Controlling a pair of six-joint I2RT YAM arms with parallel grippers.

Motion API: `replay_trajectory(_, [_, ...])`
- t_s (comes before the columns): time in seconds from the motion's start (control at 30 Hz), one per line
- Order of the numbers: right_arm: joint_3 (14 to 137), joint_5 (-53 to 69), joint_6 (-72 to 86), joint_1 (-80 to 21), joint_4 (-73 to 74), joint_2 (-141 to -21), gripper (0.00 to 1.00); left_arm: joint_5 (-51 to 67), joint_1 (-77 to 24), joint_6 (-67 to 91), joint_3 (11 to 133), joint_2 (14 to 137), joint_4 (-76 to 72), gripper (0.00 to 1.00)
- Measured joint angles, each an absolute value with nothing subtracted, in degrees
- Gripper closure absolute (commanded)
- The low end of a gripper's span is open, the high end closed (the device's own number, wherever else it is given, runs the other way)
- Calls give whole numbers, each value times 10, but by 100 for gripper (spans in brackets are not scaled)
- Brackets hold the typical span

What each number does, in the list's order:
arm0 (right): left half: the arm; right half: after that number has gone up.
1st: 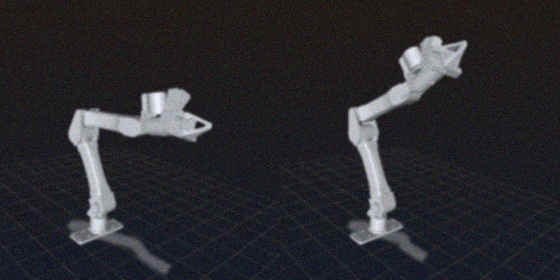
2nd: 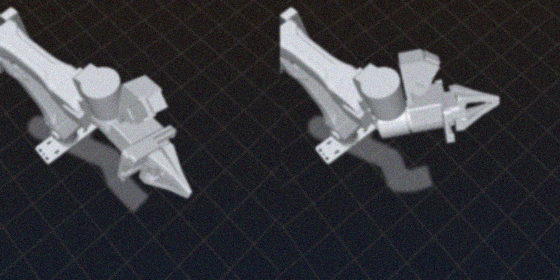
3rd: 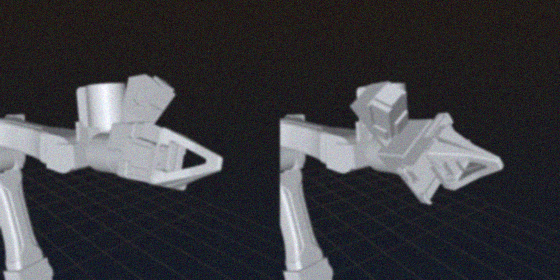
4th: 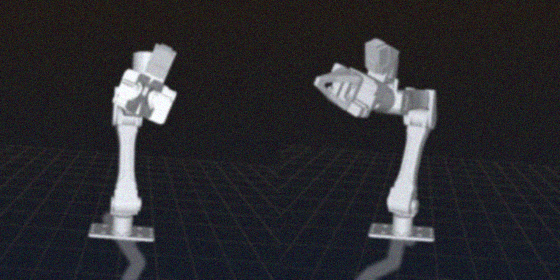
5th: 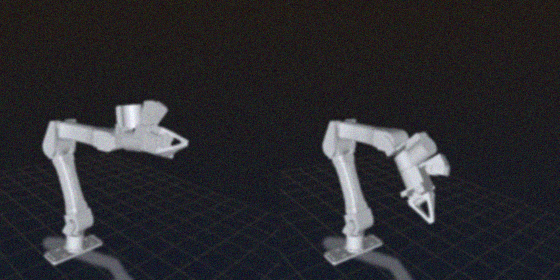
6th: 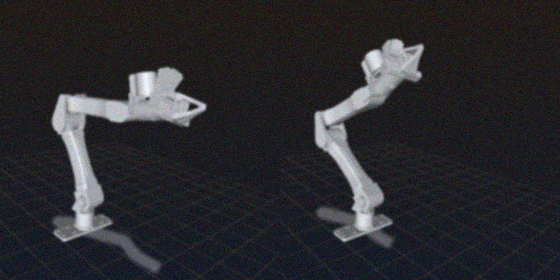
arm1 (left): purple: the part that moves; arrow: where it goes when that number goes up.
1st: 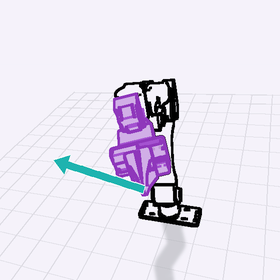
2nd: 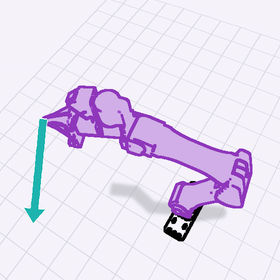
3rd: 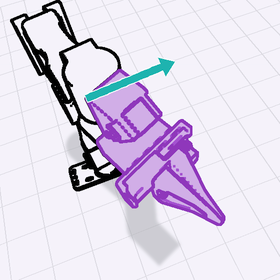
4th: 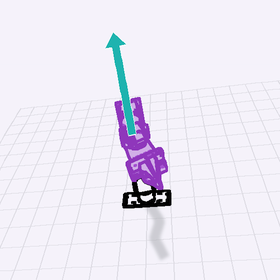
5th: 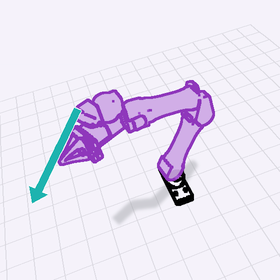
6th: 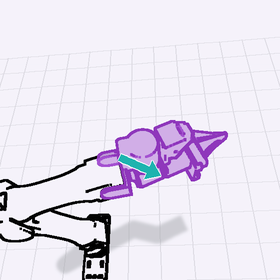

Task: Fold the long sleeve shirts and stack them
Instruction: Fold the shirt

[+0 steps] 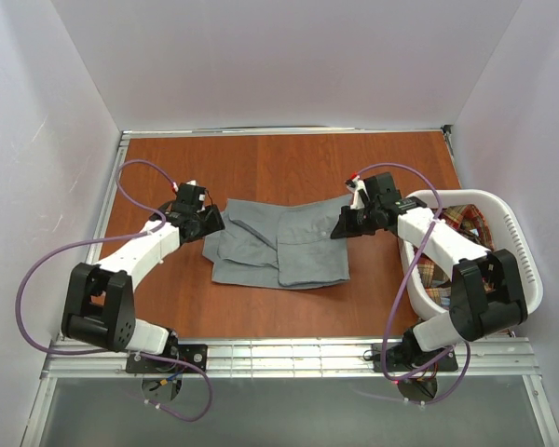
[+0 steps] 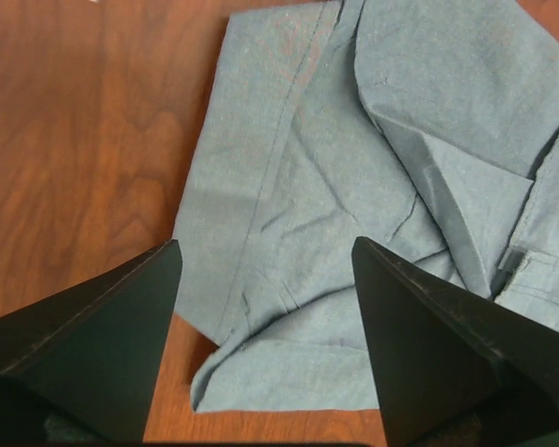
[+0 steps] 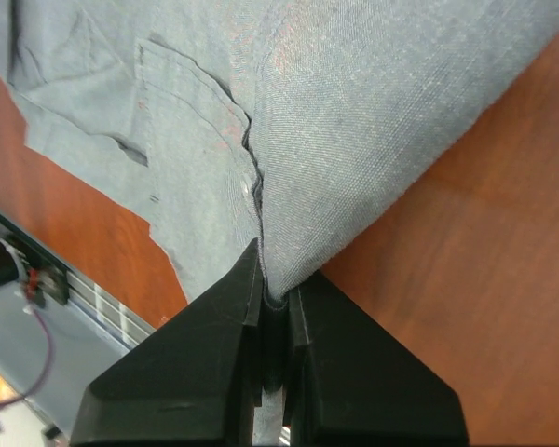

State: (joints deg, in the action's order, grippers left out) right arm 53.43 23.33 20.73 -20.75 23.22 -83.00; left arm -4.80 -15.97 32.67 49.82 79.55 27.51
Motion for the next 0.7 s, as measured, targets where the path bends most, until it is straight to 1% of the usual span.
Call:
replay_trajectory(0.1, [567, 224, 161, -207, 287, -840, 99, -32, -156, 330, 498, 819, 262, 33])
replay_trajectory(0.2, [584, 214, 130, -207, 326, -845, 99, -23, -149, 332, 498, 854, 249, 40])
replay_trajectory(0.23, [590, 208, 123, -207, 341, -848, 99, -20, -146, 333, 498, 868, 248, 44])
replay_trajectory(0.3, [604, 194, 109, -207, 368, -852, 99, -14, -143, 335, 496, 890, 247, 46])
replay_trajectory(0.33, [612, 182, 101, -207, 381, -853, 99, -9, -142, 335, 494, 896, 247, 50])
replay_trajectory(0.37, [620, 172, 95, -207, 392, -853, 99, -6, -141, 336, 492, 899, 247, 51])
replay_trajectory(0.43, [639, 148, 84, -207, 416, -853, 99, 5, -140, 336, 491, 900, 247, 58])
replay_trajectory(0.53, [671, 119, 71, -207, 444, -853, 99, 34, -140, 338, 488, 900, 230, 66])
replay_trajectory(0.67, [715, 88, 56, -207, 471, -858, 99, 102, -140, 347, 456, 899, 196, 67])
replay_trajectory(0.7, [725, 82, 53, -207, 477, -860, 99, 121, -140, 350, 446, 893, 184, 69])
